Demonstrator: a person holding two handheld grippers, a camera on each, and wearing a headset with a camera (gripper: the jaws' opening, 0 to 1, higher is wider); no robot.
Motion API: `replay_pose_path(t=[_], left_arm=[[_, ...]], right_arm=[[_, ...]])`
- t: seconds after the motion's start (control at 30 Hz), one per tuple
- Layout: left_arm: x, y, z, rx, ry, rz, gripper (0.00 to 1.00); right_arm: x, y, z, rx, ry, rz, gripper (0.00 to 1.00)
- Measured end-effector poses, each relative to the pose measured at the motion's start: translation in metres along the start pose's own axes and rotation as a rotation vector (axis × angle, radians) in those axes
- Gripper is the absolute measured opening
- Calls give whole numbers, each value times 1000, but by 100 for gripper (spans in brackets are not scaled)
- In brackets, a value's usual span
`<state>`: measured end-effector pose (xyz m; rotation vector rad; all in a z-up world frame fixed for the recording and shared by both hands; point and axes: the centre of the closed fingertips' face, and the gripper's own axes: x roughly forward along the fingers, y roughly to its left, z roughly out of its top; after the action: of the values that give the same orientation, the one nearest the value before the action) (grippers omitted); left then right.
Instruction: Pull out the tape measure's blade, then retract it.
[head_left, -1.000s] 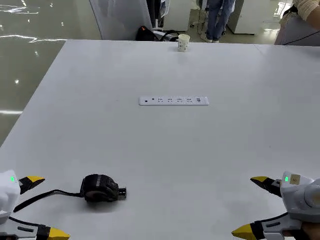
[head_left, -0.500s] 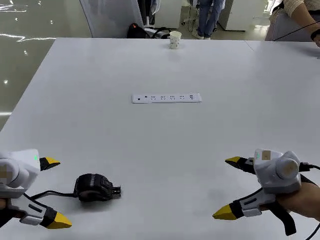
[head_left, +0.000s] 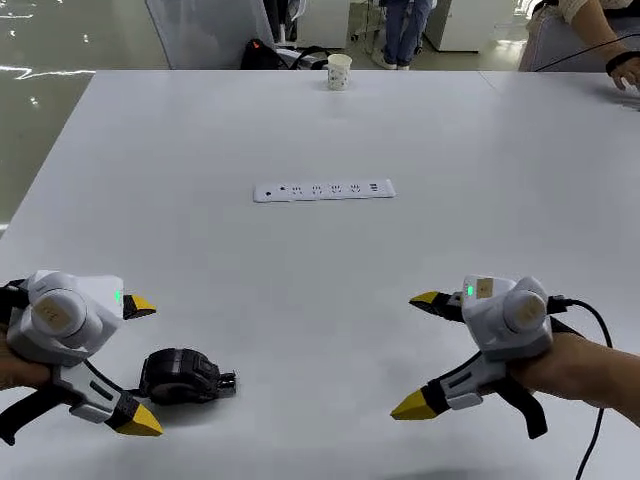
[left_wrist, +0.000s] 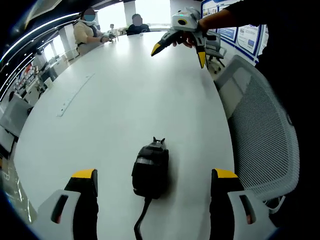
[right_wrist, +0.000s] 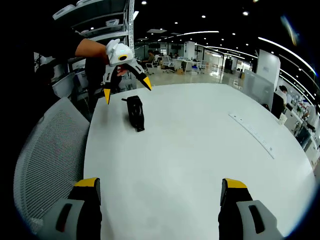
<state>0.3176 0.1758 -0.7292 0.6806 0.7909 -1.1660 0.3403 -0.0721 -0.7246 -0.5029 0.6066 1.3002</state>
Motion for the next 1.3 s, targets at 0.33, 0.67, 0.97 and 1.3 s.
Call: replay_pose_path(t=[0.33,0.67,0.97,1.3], left_arm=[[15,5,1,16,35,-15,77],[30,4,-10,34,102,-28,66],[40,7,-15,23,122,-36,51],[47,6,-18,55,146,-36,41]], right_arm=[[29,0,14,-19,0,14,99],[65,6,35,-11,-16,50,99],[96,14,44,-27,14,108,99],[117,26,57,-46,33,145,99]])
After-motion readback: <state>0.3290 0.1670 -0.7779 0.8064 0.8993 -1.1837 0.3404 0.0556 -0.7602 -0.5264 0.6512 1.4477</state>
